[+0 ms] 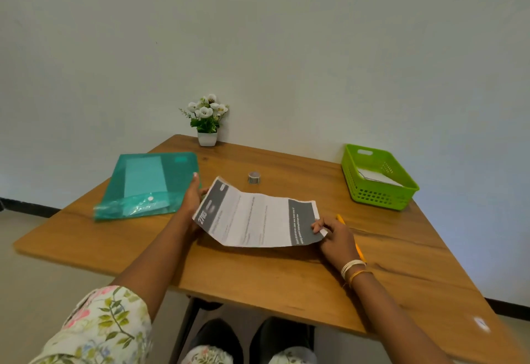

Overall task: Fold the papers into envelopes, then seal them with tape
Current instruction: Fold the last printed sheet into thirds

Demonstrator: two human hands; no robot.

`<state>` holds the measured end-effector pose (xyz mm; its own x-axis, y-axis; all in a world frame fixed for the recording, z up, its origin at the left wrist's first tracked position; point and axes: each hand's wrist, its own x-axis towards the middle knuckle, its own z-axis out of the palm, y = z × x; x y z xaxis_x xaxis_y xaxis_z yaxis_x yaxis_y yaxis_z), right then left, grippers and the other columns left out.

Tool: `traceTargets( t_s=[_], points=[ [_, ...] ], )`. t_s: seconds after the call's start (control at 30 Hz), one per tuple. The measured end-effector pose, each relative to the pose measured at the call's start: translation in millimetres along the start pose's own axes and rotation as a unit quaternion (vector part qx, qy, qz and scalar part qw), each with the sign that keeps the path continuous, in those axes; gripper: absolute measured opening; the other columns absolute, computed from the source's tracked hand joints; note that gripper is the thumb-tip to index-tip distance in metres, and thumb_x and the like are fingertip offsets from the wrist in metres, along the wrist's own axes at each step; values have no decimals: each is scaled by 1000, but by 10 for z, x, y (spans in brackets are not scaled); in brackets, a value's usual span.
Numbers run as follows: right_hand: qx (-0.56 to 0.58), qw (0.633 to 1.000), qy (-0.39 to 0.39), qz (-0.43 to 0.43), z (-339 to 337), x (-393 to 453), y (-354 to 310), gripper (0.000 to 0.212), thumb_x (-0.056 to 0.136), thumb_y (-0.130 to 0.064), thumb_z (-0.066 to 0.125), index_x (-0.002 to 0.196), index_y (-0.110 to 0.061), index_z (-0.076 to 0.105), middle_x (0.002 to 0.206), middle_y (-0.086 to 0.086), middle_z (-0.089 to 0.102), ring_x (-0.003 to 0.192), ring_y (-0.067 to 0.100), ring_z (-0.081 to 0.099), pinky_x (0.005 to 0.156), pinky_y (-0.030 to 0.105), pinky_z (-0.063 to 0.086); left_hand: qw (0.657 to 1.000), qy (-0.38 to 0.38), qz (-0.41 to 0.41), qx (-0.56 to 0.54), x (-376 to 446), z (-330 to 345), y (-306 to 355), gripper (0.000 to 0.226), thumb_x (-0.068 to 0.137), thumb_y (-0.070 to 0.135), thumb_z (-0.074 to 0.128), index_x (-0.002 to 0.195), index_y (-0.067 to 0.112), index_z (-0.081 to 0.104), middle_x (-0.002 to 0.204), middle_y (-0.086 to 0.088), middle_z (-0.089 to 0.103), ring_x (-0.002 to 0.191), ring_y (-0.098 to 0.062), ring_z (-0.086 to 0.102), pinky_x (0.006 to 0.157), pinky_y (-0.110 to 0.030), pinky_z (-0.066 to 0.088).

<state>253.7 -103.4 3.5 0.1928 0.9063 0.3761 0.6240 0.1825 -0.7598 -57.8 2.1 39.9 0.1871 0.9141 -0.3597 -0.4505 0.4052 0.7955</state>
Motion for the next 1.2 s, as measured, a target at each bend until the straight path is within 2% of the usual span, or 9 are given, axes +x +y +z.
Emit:
traceTargets(
  t_s=[0.07, 0.13, 0.33, 0.43, 0.67, 0.8, 0.97, 1.07, 1.2],
  points=[
    [-29, 999, -34, 16, -67, 8, -35, 30, 75, 12, 58, 67, -17, 59, 91, 3, 69, 93, 21, 64, 93, 6, 33, 998, 18, -1, 56, -79, -51, 14, 63, 88, 69, 40, 111, 12, 54, 95, -17, 66, 81, -33, 65, 70, -42, 54],
    [-83, 993, -80, 36, -134, 66, -55, 31, 77, 11, 55, 68, -17, 64, 96, 3, 70, 94, 20, 64, 106, 29, 36, 991, 12, 5, 132, -154, -75, -4, 50, 93, 55, 47, 114, 10, 56, 102, -19, 66, 85, -34, 65, 80, -47, 53],
    [-112, 980, -119, 111, -233, 240, -259, 41, 83, 12, 45, 83, -18, 74, 112, 6, 69, 89, 11, 64, 74, 15, 47, 935, 93, 93, 329, -210, 7, -140, 42, 93, 1, 54, 133, 10, 45, 106, -18, 63, 77, -27, 64, 62, -35, 53],
    [-109, 986, -90, 90, -7, 185, -480, 34, 91, -2, 46, 105, -21, 71, 124, 5, 64, 108, 20, 59, 87, 24, 44, 926, 108, 120, 341, -201, 50, -198, 49, 91, -1, 54, 137, 12, 42, 107, -14, 62, 73, -21, 62, 53, -30, 48],
    [-268, 935, -228, -52, 717, -116, -527, 52, 91, -60, 37, 139, -40, 38, 155, -2, 29, 143, 22, 24, 116, 50, 19, 920, 92, 173, 341, -179, -38, -255, 39, 94, 10, 56, 131, 19, 49, 95, -5, 66, 74, -21, 68, 55, -29, 52],
    [-289, 937, -187, -49, 777, -118, -451, 53, 92, -62, 31, 140, -40, 36, 156, -1, 27, 145, 23, 19, 116, 51, 11, 946, 58, 196, 252, -283, -29, -271, 20, 100, 26, 45, 104, 19, 63, 82, -5, 71, 71, -25, 68, 59, -31, 53],
    [-271, 945, -170, -62, 796, -123, -403, 51, 94, -58, 28, 140, -38, 38, 153, -2, 32, 143, 19, 24, 116, 47, 16, 948, 1, 224, 228, -359, 72, -347, 40, 104, 25, 27, 126, 14, 59, 114, -14, 67, 96, -27, 64, 70, -28, 53],
    [-188, 972, -119, -69, 778, -131, -421, 41, 99, -43, 32, 133, -26, 49, 136, 0, 52, 127, 17, 46, 107, 36, 36, 897, -19, 243, 368, -363, 125, -511, 35, 102, 27, 36, 124, 22, 63, 126, -1, 63, 107, -15, 60, 78, -21, 49],
    [-86, 995, -45, -28, 755, -139, -411, 33, 101, -34, 37, 123, -22, 58, 124, 0, 61, 106, 5, 52, 91, 18, 38, 690, 34, 300, 658, -307, 161, -700, 31, 96, 31, 46, 122, 30, 62, 132, 11, 57, 118, -7, 49, 96, -28, 42]
  ],
)
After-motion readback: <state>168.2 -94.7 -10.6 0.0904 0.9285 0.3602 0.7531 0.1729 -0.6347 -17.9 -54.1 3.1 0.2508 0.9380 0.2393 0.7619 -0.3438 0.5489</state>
